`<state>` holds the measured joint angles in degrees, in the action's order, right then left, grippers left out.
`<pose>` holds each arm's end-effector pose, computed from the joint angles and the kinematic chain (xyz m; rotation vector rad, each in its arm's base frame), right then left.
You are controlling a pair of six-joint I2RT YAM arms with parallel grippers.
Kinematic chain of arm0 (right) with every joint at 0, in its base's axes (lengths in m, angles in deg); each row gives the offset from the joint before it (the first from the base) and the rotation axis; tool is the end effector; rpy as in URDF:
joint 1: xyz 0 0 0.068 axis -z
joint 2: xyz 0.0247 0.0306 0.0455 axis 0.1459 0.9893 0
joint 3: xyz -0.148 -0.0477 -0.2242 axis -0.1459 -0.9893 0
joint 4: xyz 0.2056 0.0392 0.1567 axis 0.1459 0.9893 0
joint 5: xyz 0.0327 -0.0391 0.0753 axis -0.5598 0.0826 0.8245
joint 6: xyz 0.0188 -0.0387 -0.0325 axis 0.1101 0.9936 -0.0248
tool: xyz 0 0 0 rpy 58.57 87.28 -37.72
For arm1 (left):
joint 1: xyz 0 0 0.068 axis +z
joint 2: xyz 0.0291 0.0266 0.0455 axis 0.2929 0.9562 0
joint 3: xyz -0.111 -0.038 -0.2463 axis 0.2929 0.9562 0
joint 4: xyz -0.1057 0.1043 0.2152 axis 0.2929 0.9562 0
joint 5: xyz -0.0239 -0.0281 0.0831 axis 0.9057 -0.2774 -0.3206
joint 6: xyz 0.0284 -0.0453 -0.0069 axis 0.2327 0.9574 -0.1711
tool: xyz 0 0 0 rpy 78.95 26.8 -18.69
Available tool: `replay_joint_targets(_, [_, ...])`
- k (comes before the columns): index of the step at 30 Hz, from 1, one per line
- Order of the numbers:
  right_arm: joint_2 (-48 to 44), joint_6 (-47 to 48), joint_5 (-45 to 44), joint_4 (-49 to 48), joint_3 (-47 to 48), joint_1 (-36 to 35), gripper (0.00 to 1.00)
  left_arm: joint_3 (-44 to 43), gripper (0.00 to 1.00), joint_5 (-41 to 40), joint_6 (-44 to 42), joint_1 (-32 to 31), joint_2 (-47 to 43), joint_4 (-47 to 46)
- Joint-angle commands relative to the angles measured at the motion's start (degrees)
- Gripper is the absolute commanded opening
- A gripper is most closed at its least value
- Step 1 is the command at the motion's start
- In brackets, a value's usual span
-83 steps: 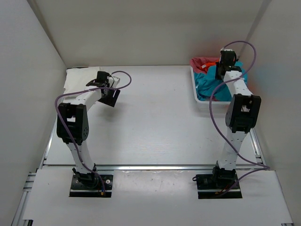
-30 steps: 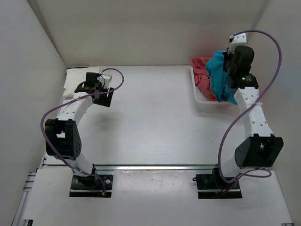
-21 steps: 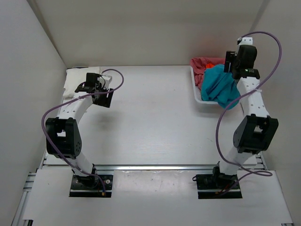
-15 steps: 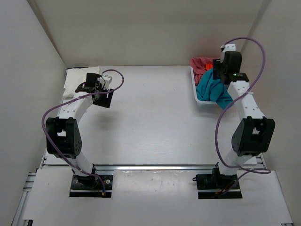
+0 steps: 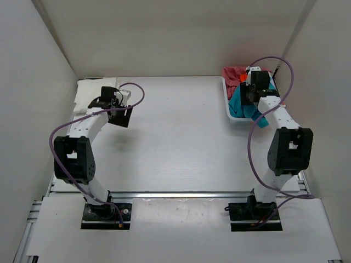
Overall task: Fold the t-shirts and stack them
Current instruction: Grab crumpled tshirt from bin with the right arm
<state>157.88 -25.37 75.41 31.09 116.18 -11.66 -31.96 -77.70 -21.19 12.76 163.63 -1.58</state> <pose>0.4017 0.0155 0.2918 -0.0810 2.2344 -0.2689 0.3458 -0.0270 0.2381 0.4004 2.5650 0.0121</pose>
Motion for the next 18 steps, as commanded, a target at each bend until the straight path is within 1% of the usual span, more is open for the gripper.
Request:
replay_joint_targets(1, [0.17, -1.29, 0.3, -0.27, 1.74, -1.39, 0.55, 0.08, 0.79, -0.48, -0.14, 0.58, -0.5, 0.17])
replay_joint_targets(3, [0.52, -1.2, -0.05, -0.53, 1.92, -1.83, 0.5, 0.25, 0.79, -0.31, -0.24, 0.32, -0.76, 0.0])
replay_joint_targets(4, [0.78, -0.68, -0.4, -0.71, 2.01, -2.53, 0.44, 0.16, 0.79, -0.31, -0.06, 0.4, -0.41, 0.08])
replay_joint_targets(5, [0.95, -0.77, -0.58, -0.97, 2.1, -2.88, 0.34, 0.25, 0.79, -0.48, -0.41, 0.75, -0.24, 0.09])
replay_joint_targets(6, [1.04, -0.68, -1.02, -1.24, 2.01, -3.06, 0.19, 0.25, 0.79, -0.48, -0.06, 0.67, -0.23, 0.52])
replay_joint_targets(7, [1.22, -0.85, -1.72, -1.06, 2.1, -3.06, 0.13, 0.25, 0.79, -0.66, -0.14, 0.5, 0.03, 0.18])
replay_joint_targets(8, [1.05, -0.85, -1.9, -0.89, 2.1, -3.32, 0.01, 0.6, 0.78, -0.49, -0.23, 0.49, 0.03, 0.0])
replay_joint_targets(10, [0.7, -0.6, -3.21, -2.02, 2.36, -3.5, 0.0, 0.34, 0.79, -0.48, -0.49, 0.5, 0.03, 0.09])
replay_joint_targets(13, [-1.14, 2.38, -5.93, -4.48, 3.41, -4.73, 0.0, 0.78, 0.79, -0.4, -0.23, 0.84, -0.15, 0.09])
replay_joint_targets(16, [-2.82, 5.12, -8.74, -7.91, 7.62, -5.17, 0.0, 0.78, 0.79, -0.57, -0.32, 0.67, -0.32, 0.08])
replay_joint_targets(18, [-2.56, 5.65, -10.5, -8.01, 12.27, -4.3, 0.0, 0.26, 0.79, -0.31, -0.32, 0.58, -0.41, 0.44])
